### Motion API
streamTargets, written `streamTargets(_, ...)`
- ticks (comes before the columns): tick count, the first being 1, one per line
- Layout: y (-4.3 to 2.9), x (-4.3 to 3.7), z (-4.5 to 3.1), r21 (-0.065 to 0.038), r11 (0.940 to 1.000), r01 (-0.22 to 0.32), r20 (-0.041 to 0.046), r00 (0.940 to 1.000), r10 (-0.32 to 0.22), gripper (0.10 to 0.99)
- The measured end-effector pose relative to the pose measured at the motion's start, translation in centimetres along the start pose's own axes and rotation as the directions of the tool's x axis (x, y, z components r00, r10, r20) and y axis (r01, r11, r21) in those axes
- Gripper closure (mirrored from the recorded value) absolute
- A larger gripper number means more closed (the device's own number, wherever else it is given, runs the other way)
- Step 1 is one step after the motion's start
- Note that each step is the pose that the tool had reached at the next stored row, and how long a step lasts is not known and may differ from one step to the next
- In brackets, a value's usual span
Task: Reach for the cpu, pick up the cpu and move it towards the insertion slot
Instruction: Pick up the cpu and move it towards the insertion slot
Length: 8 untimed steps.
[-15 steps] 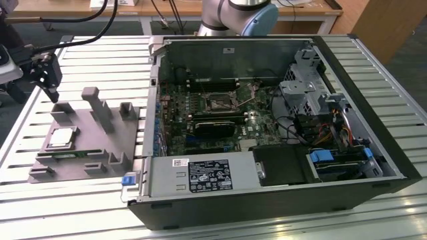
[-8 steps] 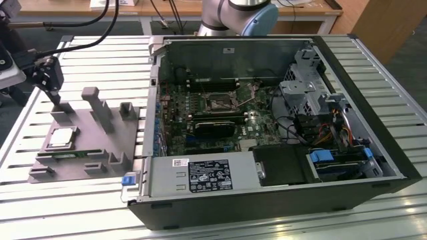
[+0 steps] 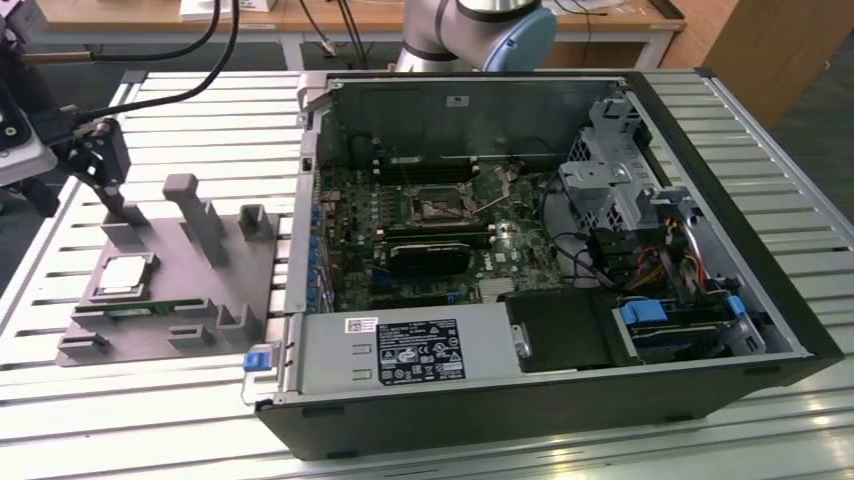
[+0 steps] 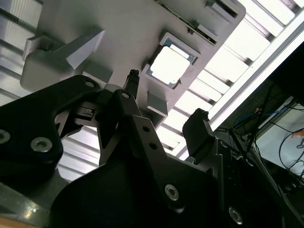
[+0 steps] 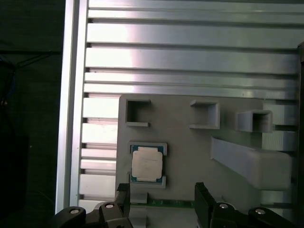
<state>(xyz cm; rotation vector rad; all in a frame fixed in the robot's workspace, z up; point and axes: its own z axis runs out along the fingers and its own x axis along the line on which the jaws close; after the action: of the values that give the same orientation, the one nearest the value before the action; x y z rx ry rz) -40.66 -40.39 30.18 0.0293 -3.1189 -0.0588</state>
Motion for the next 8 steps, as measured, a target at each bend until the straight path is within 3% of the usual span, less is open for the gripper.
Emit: streamTargets(8,-0.02,-0.01,0.53,0.0,1.0,0.0,-0.0025,1.0,0.0,0.439)
